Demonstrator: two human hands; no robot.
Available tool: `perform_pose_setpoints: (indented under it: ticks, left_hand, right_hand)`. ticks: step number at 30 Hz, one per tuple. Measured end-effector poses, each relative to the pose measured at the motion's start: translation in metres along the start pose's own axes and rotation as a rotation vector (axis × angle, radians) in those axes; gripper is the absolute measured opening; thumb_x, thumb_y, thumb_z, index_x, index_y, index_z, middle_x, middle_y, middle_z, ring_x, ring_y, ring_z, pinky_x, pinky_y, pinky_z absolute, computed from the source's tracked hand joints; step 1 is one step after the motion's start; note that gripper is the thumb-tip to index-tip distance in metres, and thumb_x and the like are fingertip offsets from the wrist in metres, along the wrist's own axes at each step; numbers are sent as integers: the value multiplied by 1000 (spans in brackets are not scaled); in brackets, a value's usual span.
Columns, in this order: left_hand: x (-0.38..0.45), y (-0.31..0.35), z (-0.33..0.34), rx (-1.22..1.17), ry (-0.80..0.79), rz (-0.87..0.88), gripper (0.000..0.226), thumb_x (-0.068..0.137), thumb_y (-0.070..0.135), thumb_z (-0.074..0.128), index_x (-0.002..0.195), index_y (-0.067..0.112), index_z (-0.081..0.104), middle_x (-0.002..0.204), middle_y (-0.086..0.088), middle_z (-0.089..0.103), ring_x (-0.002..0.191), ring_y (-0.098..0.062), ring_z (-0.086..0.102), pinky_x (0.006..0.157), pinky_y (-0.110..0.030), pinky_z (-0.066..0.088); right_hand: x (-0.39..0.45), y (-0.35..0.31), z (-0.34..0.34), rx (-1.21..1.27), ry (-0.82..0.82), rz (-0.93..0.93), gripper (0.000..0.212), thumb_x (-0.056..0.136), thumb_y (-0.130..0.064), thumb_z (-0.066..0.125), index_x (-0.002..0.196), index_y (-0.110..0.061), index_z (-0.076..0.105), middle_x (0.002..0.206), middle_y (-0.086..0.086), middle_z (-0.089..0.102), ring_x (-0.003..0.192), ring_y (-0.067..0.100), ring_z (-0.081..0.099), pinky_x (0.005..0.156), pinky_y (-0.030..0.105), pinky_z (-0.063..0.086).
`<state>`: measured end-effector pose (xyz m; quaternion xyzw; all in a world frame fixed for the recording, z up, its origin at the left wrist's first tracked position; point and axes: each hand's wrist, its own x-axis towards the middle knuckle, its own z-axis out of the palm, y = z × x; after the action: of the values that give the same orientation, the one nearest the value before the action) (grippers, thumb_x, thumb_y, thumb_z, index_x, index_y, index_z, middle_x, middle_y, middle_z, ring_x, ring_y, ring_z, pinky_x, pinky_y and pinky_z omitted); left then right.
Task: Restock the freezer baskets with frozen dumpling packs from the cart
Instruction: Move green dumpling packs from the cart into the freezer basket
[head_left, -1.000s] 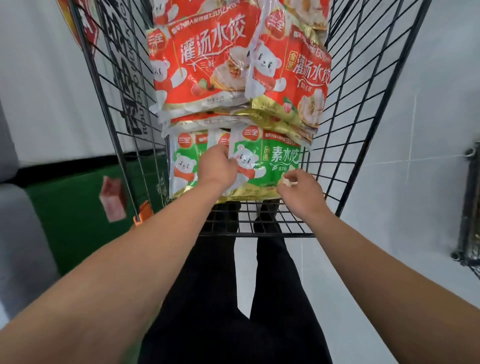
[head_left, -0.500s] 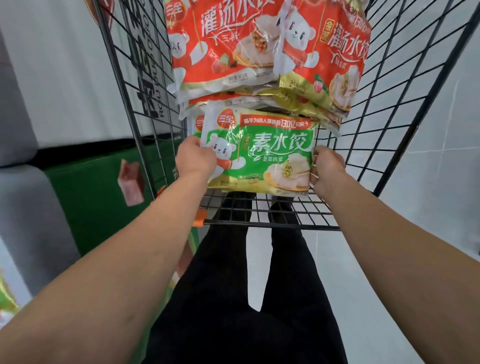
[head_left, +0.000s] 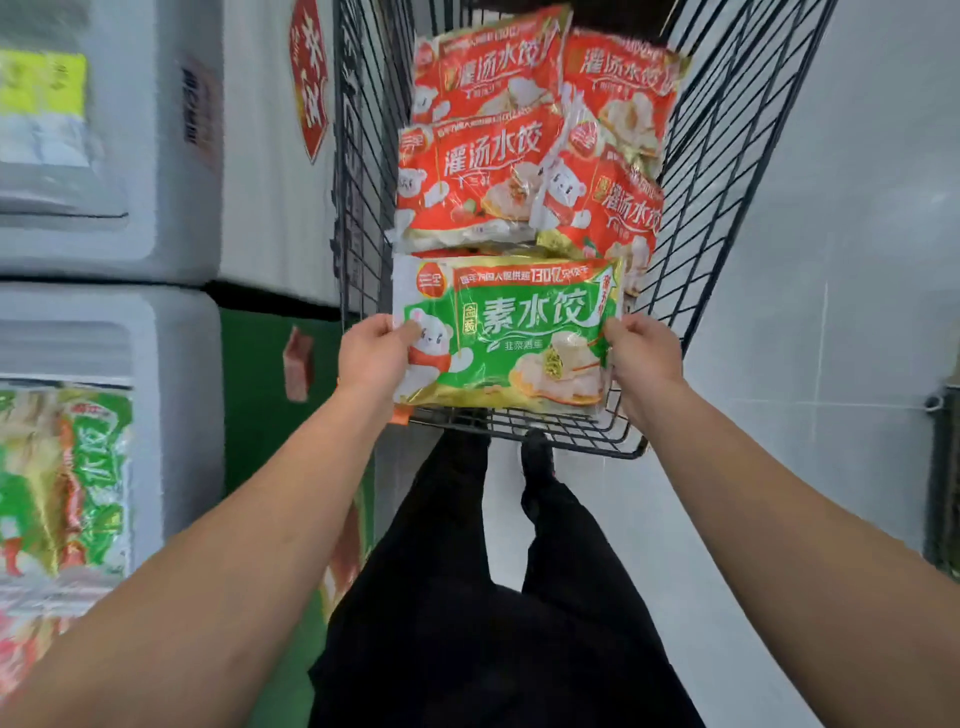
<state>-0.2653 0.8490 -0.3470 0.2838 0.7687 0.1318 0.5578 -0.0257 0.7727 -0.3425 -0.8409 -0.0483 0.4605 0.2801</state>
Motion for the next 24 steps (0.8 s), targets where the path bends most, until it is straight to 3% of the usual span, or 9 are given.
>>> perform_pose_setpoints:
  ticks: [4,7,8,11,13,15,17,22,24]
  left_hand:
    - [-44,7,-22,-166,-61,59,10,89,10,69,83,4,63,84,-12,73,78,-29,72,76,-45,60]
    - [-83,0,-40,-279,-70,114,35,79,14,74,102,-11,62,97,-23,75,94,-42,72,86,-64,55]
    - [-98,-4,-45,-314,-51,130,32,80,12,73,101,-9,64,98,-22,75,95,-42,72,86,-65,55]
    - [-140,-20,-61,-389,43,156,7,85,6,70,81,5,64,93,-18,76,89,-36,73,85,-57,58]
    - [-160,-33,-74,-431,82,180,18,89,5,67,73,10,61,91,-19,74,88,-35,71,84,-53,59]
    - [-183,-49,-94,-487,145,209,23,91,6,66,70,12,59,86,-17,73,82,-33,72,74,-45,61]
    - [-203,-62,-112,-549,206,234,26,92,5,65,68,13,57,78,-10,71,70,-23,70,61,-32,58]
    - [-241,-110,-170,-667,320,245,28,89,10,70,61,16,67,76,-6,73,80,-28,70,76,-48,59]
    - [-252,-129,-197,-734,358,247,23,90,12,70,67,16,69,79,-6,74,81,-26,71,71,-42,59]
  right_hand:
    - [-23,-15,-32,-20,-64,-152,26,94,-19,59,69,-17,63,77,-2,69,72,17,63,67,34,51]
    - [-43,-23,-53,-37,-115,-278,23,93,-20,60,71,-18,66,82,0,69,74,17,60,67,32,46]
    - [-50,-26,-58,-47,-140,-315,24,92,-21,60,69,-19,65,81,2,67,74,19,58,67,33,43]
    - [-72,-34,-64,-79,-238,-393,22,87,-26,61,67,-22,69,90,7,72,90,33,67,82,44,55]
    - [-88,-41,-62,-88,-316,-445,19,87,-24,61,71,-19,71,98,16,73,102,38,67,95,54,53]
    - [-115,-48,-54,-111,-388,-493,16,91,-20,61,81,-11,70,104,23,71,104,40,66,96,58,52]
    - [-135,-51,-40,-139,-447,-532,15,92,-19,61,81,-13,69,102,16,72,103,35,67,98,55,51]
    - [-192,-53,10,-239,-567,-632,16,77,-33,66,79,-18,73,94,10,75,98,33,69,93,55,54]
    - [-229,-53,33,-280,-594,-695,14,85,-27,67,77,-16,72,93,9,75,93,28,69,89,47,56]
